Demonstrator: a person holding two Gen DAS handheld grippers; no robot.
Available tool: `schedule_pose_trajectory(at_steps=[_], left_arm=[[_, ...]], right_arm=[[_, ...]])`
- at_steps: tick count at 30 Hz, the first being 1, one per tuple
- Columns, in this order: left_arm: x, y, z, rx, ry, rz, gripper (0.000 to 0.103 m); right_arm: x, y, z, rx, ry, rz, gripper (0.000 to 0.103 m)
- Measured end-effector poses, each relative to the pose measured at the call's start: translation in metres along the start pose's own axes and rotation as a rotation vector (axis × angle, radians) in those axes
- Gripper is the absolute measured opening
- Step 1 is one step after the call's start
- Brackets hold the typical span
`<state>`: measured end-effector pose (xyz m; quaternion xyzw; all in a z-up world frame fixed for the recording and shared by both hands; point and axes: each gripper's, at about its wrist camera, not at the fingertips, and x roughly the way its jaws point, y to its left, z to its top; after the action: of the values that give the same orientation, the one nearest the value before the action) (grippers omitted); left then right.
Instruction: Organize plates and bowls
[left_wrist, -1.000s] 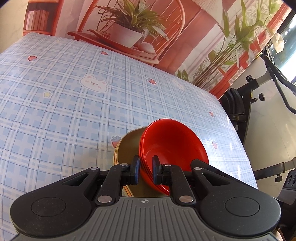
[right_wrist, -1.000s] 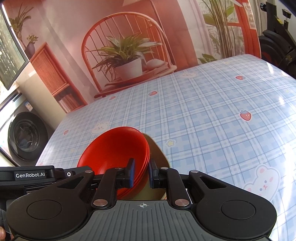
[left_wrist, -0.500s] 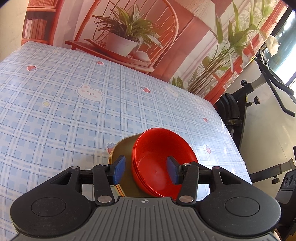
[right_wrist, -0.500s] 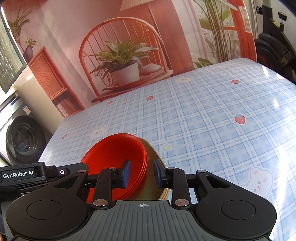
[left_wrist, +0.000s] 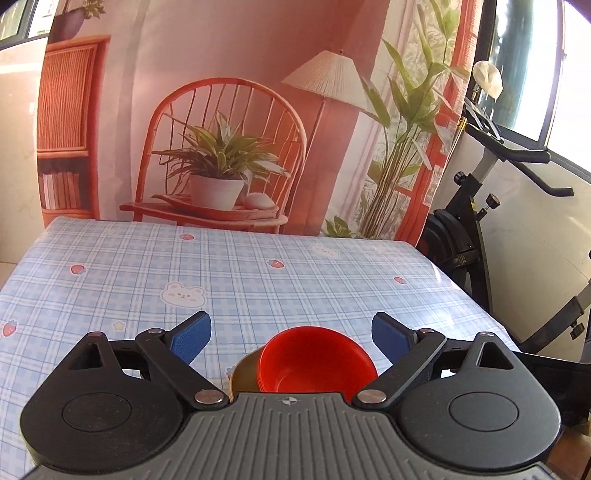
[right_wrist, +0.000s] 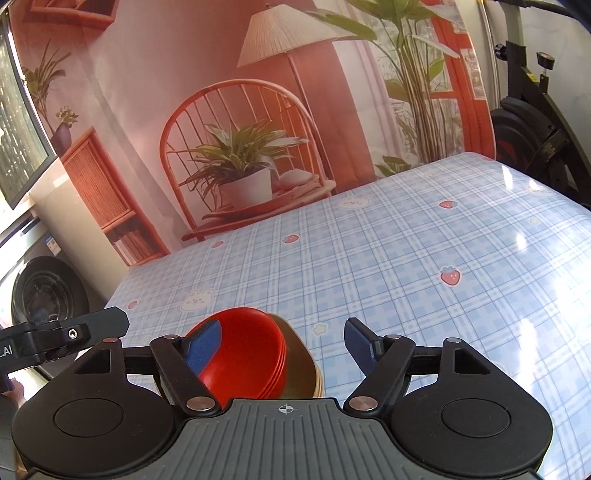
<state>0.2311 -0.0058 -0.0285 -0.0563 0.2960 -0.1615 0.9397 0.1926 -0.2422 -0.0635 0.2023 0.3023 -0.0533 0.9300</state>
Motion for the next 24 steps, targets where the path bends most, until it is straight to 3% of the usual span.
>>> schedule_pose_trajectory(at_steps=[3,6,15,24], left_arm=[[-0.015,-0.005,0.006,0.030,-0.038,0.020,0.103],[-0.029,-0.008,0.013,0.030,-0.070,0.003,0.103],[-0.093,-0.029,0.042,0.106,-0.170,0.006,0.103],[-0.191,-0.076,0.069,0.221,-0.356,0.162,0.103]], right_arm=[[-0.017,0.001,0.009,-0.012,-0.044,0.006,0.095],[-0.033,0.005,0.020,-0.055,-0.070,-0.002,0.103],[-0.093,0.034,0.045,-0.190,-0.182,-0.045,0.103],[-0.186,0.067,0.071,-0.294,-0.338,-0.075,0.103]])
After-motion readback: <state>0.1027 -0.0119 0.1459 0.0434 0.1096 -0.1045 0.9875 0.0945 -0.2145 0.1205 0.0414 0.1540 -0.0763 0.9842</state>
